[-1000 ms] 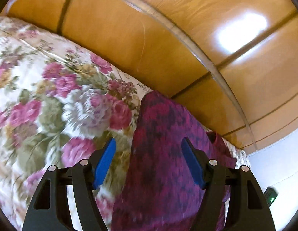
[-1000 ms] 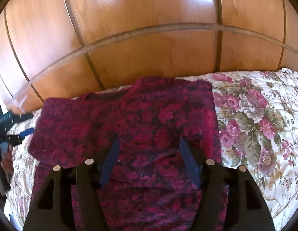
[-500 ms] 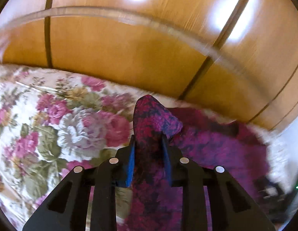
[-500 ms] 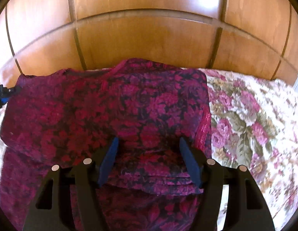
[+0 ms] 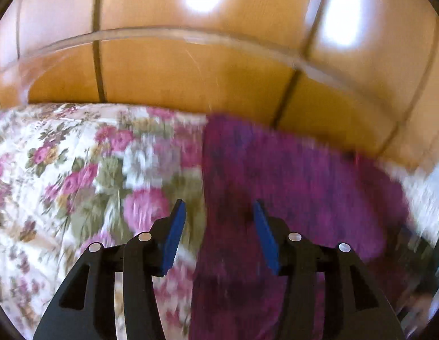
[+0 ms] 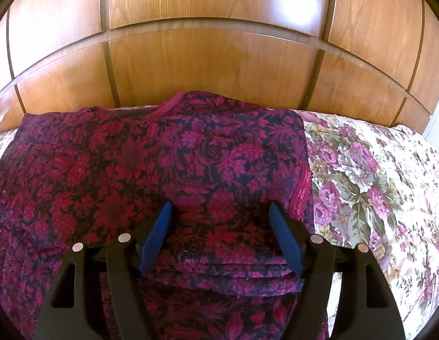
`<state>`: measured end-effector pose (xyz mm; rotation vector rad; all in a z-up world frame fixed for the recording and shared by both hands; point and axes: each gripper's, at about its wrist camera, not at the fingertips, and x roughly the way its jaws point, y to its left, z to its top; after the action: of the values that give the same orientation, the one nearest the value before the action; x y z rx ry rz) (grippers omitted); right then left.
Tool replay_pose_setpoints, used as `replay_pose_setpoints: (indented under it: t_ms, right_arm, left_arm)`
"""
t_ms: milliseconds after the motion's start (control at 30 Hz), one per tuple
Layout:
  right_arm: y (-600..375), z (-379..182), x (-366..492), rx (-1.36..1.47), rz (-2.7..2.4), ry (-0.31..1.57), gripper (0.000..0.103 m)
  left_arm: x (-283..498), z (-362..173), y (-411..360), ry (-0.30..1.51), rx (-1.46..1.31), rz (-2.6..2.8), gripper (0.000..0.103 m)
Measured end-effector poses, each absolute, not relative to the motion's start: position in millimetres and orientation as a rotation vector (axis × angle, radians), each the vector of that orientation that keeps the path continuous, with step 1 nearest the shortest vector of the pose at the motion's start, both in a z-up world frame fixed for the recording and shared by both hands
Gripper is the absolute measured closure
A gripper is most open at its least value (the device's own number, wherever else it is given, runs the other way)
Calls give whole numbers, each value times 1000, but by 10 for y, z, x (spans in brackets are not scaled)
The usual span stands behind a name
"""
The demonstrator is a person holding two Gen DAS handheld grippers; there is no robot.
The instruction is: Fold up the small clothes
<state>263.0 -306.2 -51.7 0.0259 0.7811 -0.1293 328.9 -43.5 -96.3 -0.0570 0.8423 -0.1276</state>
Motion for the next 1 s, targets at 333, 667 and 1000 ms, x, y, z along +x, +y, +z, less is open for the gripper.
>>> replay_pose_setpoints:
  t_ms: [333, 667, 1000]
  right_arm:
    - [-3099, -277, 2444, 71, -112, 803, 10]
    - [-3537, -429, 1466, 257, 11, 946, 9]
    - [-3686, -726, 289, 404, 154, 1092, 17]
  left_arm:
    - [2980, -868, -316, 878, -115, -165, 49]
    - [1800, -1110, 484, 1017, -292, -430, 48]
    - [655, -1453, 583, 1134, -424, -555, 48]
